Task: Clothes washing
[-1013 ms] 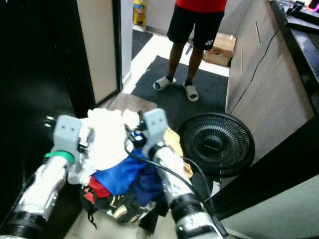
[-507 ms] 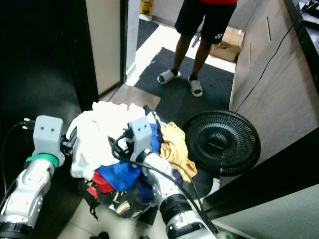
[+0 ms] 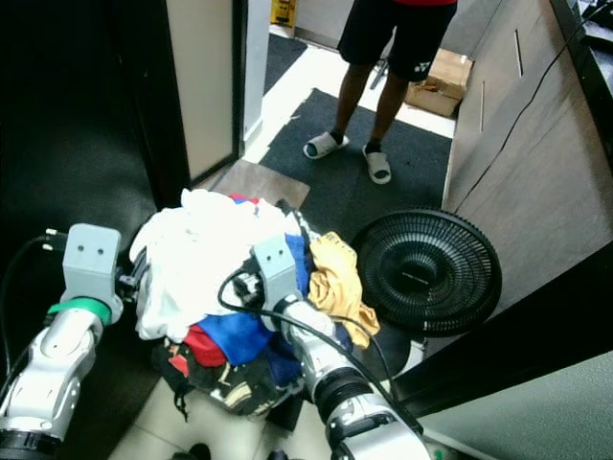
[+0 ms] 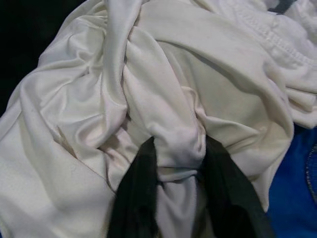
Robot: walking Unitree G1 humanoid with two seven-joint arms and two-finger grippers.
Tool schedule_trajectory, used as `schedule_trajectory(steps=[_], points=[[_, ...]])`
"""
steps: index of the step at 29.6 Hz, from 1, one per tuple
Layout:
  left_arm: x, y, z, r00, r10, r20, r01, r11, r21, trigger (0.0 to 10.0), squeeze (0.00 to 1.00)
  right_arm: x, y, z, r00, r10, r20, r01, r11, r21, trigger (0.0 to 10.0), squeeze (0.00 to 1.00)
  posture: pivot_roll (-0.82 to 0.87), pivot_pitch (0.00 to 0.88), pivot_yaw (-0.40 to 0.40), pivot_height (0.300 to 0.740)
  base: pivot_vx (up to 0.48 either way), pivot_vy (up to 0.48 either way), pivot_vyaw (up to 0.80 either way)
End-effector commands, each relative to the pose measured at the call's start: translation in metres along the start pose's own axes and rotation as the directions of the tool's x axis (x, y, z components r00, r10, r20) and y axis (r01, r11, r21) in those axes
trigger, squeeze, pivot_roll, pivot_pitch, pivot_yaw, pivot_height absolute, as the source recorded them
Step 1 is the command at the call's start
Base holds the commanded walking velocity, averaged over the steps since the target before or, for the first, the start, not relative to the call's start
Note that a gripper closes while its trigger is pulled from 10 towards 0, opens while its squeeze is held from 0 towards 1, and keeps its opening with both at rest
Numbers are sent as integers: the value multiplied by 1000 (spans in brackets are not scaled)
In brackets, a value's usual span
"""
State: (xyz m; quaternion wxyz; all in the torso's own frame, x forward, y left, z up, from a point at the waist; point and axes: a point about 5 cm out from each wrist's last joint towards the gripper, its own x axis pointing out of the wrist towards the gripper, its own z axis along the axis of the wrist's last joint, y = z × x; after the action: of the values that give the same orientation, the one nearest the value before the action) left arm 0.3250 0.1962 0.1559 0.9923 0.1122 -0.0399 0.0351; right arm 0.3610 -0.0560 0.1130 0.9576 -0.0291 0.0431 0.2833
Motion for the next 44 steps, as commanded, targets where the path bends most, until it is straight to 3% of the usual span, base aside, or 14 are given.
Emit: schedule_trajectory(steps=[1, 10, 12, 15, 20, 22, 24, 25, 30, 35, 36, 40, 42, 44], points=[[-2, -2, -5, 1000, -10, -23, 10, 1000, 0, 10000, 0, -5, -10, -8, 998, -51, -22, 52, 998, 35, 0, 0, 203, 216, -50, 740, 0, 0, 0], [-1, -3, -4, 1000, -11, -25, 11, 1000, 1, 10000, 0, -6, -20, 4, 994, -88, 71, 83, 993, 81, 0, 0, 197, 205, -42, 740, 0, 0, 0], [0, -3, -3, 1000, -13, -23, 13, 1000, -1, 10000, 0, -7, -30, 25, 977, -117, 180, 104, 991, 80, 0, 0, 195, 198, -38, 740, 0, 0, 0], [1, -4, -3, 1000, -13, -22, 13, 1000, -1, 10000, 0, -7, -33, 33, 968, -125, 218, 111, 991, 76, 0, 0, 195, 198, -38, 740, 0, 0, 0], [5, -4, 2, 1000, -13, -6, 13, 1000, -14, 10000, 0, -18, -60, 123, 823, -146, 549, 162, 987, 18, 0, 0, 166, 158, -21, 740, 0, 0, 0], [5, -4, 2, 1000, -13, -6, 13, 1000, -14, 10000, 0, -18, -60, 123, 823, -146, 549, 162, 987, 18, 0, 0, 166, 158, -21, 740, 0, 0, 0], [5, -7, 5, 1000, -22, 4, 23, 999, -23, 10000, 0, -32, -75, 170, 724, -142, 675, 197, 980, -5, 0, 0, 152, 145, -13, 740, 0, 0, 0], [5, -7, 5, 1000, -22, 4, 23, 999, -23, 10000, 0, -32, -75, 170, 724, -142, 675, 197, 980, -5, 0, 0, 152, 145, -13, 740, 0, 0, 0], [6, -15, 13, 998, -55, 28, 56, 997, -46, 10000, 0, -90, -94, 270, 451, -101, 887, 254, 967, -20, 0, 0, 120, 116, 10, 740, 0, 0, 0], [7, -16, 15, 997, -61, 36, 63, 997, -51, 10000, 0, -111, -96, 293, 372, -79, 925, 268, 963, -25, 0, 0, 106, 108, 19, 740, 0, 0, 0], [9, -16, 23, 996, -69, 59, 72, 996, -58, 10000, 0, -131, -98, 313, 304, -46, 952, 308, 950, -53, 0, 0, 95, 99, 23, 740, 0, 0, 0], [10, -17, 30, 994, -75, 83, 81, 995, -66, 10000, 0, -136, -98, 312, 314, -31, 949, 360, 929, -89, 0, 0, 90, 92, 22, 740, 0, 0, 0], [10, -18, 35, 992, -80, 100, 88, 993, -73, 10000, 0, -131, -100, 298, 354, -57, 933, 372, 924, -85, 0, 0, 96, 90, 21, 740, 0, 0, 0], [7, -17, 50, 986, -88, 145, 102, 991, -88, 10000, 0, -118, -99, 257, 462, -125, 878, 368, 928, -61, 0, 0, 103, 86, 18, 740, 0, 0, 0]])
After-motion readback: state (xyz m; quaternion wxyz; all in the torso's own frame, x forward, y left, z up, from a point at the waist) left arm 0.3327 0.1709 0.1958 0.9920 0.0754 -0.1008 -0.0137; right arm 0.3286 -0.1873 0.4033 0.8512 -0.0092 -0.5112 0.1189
